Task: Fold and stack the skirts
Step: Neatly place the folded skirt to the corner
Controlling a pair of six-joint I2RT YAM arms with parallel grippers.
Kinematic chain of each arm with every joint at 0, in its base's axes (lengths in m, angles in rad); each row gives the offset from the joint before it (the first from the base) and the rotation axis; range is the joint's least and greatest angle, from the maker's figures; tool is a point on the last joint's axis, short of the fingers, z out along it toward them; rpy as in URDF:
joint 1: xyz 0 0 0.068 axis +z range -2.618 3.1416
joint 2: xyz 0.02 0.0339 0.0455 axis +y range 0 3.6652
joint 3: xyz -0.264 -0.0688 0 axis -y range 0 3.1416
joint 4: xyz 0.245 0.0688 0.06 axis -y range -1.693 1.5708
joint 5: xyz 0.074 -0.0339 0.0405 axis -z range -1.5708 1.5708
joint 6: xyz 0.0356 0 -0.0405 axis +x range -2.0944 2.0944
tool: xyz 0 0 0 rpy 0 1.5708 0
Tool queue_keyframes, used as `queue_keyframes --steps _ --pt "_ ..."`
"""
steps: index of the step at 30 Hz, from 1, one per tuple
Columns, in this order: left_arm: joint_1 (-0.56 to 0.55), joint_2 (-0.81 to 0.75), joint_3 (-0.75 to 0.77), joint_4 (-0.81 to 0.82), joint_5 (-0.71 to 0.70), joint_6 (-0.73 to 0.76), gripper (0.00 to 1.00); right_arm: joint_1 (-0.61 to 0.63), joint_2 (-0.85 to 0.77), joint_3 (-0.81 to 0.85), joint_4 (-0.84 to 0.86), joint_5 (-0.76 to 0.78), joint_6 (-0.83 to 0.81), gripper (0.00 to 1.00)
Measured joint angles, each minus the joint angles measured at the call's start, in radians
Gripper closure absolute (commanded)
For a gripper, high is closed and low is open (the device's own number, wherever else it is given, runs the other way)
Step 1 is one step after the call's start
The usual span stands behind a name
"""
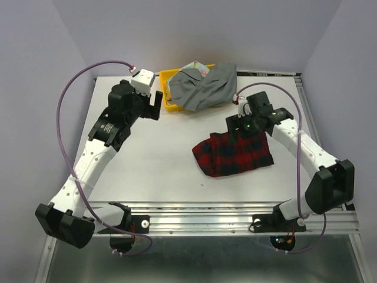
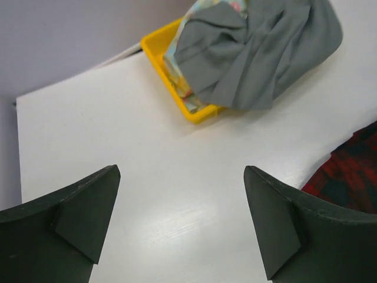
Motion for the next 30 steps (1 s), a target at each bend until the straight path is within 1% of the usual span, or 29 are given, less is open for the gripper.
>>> queue_keyframes --steps 1,3,5,8,12,15,17,20,24,25,28,30 --pt "0.009 0.01 -0.008 -0.013 -0.003 0.0 0.01 0.063 -0.002 -0.015 0.014 0.027 0.028 0.15" --pt "0.022 0.021 -0.048 -0.055 -0.004 0.0 0.01 0.144 0.004 -0.063 0.04 0.064 0.058 0.13" --pt "0.034 0.018 -0.079 -0.094 -0.003 0.0 0.01 0.193 0.02 -0.12 0.055 0.086 0.076 0.13" --pt "0.045 0.007 -0.097 -0.122 0.0 -0.001 0.01 0.212 0.064 -0.173 0.061 0.14 0.092 0.13" --pt "0.06 -0.011 -0.098 -0.128 0.009 -0.006 0.01 0.21 0.155 -0.225 0.126 0.238 0.111 0.13" --pt "0.064 -0.013 -0.098 -0.127 0.018 -0.009 0.01 0.192 0.219 -0.238 0.167 0.272 0.131 0.14" --pt "0.066 -0.013 -0.098 -0.129 0.034 -0.01 0.01 0.126 0.239 -0.22 0.169 0.237 0.132 0.13" --pt "0.066 -0.013 -0.099 -0.128 0.054 -0.011 0.01 -0.052 0.293 -0.157 0.185 0.21 0.078 0.12" --pt "0.066 -0.012 -0.1 -0.125 0.079 -0.012 0.01 -0.293 0.413 -0.008 0.224 0.194 -0.06 0.11" --pt "0.066 -0.011 -0.1 -0.122 0.084 -0.012 0.01 -0.335 0.452 0.042 0.222 0.189 -0.093 0.11" --pt "0.066 -0.001 -0.1 -0.112 0.097 -0.012 0.01 -0.392 0.558 0.188 0.219 0.183 -0.188 0.1" --pt "0.066 0.009 -0.1 -0.106 0.106 -0.012 0.01 -0.397 0.639 0.31 0.192 0.176 -0.245 0.09"
